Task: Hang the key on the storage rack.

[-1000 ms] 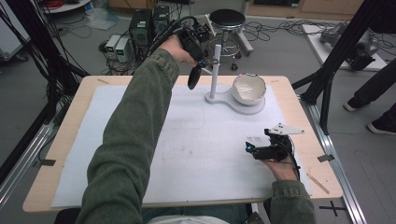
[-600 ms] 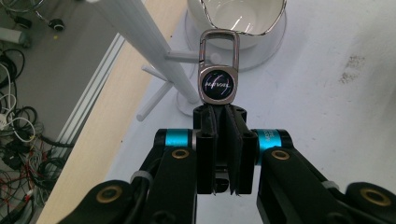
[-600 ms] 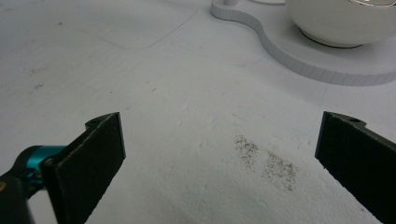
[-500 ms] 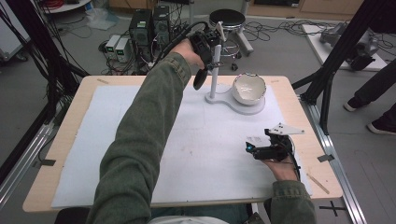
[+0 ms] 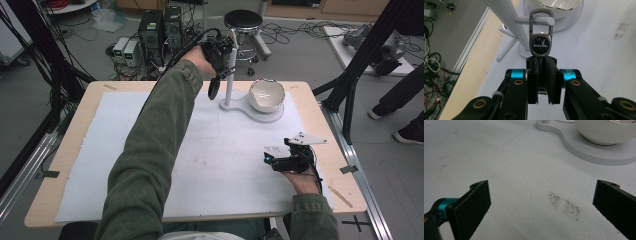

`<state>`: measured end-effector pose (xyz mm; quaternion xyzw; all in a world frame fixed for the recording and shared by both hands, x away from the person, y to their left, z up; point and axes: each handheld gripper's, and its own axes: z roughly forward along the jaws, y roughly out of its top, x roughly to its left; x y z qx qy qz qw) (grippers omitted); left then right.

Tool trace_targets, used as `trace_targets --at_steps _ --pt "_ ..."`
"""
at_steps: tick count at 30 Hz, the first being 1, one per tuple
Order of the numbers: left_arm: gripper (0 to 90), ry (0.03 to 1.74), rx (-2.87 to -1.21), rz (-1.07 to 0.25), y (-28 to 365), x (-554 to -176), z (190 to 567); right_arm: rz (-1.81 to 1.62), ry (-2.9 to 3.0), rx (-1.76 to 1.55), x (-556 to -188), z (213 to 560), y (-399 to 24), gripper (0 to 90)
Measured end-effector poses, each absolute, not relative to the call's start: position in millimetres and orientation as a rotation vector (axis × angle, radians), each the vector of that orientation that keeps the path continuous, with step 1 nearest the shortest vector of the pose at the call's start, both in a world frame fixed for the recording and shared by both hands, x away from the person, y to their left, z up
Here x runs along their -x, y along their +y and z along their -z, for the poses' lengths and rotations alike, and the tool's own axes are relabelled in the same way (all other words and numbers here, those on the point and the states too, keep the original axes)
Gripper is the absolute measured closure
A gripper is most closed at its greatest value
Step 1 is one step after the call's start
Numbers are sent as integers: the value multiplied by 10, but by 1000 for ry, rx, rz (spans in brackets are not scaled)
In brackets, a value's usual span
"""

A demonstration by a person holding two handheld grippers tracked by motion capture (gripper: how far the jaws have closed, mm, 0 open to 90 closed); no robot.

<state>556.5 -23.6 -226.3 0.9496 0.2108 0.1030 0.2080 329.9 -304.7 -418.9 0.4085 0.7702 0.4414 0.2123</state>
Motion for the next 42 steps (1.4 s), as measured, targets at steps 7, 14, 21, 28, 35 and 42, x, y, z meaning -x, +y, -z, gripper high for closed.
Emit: trace_targets --at_steps 7,14,21,28,35,42 --pt "590 626 -2602 -242 -251 -5582 2265 -1226 2131 -1137 -3294 4191 -3067 5" --pt "236 645 -2667 -295 -239 -5563 2331 -1236 2121 -1138 -3273 4194 -3087 6" --pt "56 655 -2637 -229 -132 -5574 2340 -1237 2117 -1145 -3265 4194 -3089 5" --pt "27 672 -2644 -171 -13 -5522 2363 -1246 2108 -1147 -3253 4183 -3090 6" --pt "17 700 -2571 -179 206 -5332 2520 -1251 2106 -1142 -3243 4176 -3079 6" --pt "17 737 -2542 -155 455 -5226 2693 -1248 2107 -1138 -3244 4177 -3078 6"
